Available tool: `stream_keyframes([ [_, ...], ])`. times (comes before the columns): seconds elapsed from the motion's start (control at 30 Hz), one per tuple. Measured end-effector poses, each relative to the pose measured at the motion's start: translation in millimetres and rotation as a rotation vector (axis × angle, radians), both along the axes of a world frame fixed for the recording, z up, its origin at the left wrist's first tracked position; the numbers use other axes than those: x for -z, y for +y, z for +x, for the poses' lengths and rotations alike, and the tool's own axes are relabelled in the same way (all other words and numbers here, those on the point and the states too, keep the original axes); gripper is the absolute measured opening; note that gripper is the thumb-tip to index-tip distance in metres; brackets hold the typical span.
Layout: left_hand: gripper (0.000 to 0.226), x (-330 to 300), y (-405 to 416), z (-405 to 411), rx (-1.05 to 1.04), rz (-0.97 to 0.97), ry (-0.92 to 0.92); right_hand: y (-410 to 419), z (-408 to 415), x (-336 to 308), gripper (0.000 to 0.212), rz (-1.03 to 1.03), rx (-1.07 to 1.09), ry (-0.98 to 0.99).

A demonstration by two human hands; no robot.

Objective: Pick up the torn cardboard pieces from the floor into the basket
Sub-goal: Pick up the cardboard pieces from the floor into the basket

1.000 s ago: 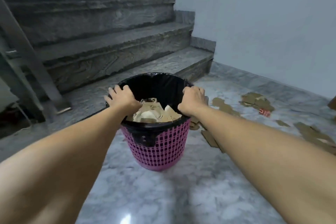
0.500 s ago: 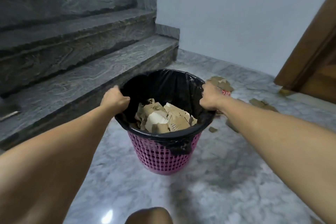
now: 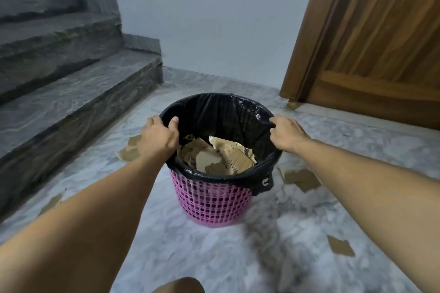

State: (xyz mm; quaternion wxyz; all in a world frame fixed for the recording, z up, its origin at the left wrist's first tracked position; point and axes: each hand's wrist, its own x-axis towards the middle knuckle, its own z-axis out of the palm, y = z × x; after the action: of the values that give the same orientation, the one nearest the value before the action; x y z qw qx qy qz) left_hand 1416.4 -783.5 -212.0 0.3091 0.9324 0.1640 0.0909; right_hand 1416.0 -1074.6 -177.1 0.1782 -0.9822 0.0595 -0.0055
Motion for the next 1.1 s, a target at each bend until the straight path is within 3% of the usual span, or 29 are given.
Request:
stream_keyframes([
  [0.13,0.069,-10,-23,5,-0.057,0.301,0.034,-30,-13,-14,0.043,0.034,-0.041,0.032],
  [0.23,0.066,-20,-49,12,0.042,0.468,0.004,-63,-29,-30,0.038,0.014,0.014,0.083],
  [0.4,0.053,-38,-148,17,0.400,0.440,-0.120,-144,-59,-47,0.038,-0.030,0.170,0.375],
  [0.53,0.034,-41,-243,5,0.684,0.370,-0.341,-216,-76,-27,0.028,-0.015,0.284,0.450],
  [0.6,0.028,-29,-289,-1,0.812,0.320,-0.366,-248,-83,-9,0.023,0.008,0.329,0.474],
  [0.73,0.034,22,-365,-8,0.973,0.280,-0.113,-306,-95,34,0.018,0.023,0.355,0.546],
  [0.97,0.065,140,-458,-23,1.211,0.410,0.447,-388,-90,120,0.039,0.064,0.383,0.612],
  [1.1,0.068,198,-486,-43,1.347,0.479,0.511,-414,-79,170,0.041,0.037,0.343,0.604],
])
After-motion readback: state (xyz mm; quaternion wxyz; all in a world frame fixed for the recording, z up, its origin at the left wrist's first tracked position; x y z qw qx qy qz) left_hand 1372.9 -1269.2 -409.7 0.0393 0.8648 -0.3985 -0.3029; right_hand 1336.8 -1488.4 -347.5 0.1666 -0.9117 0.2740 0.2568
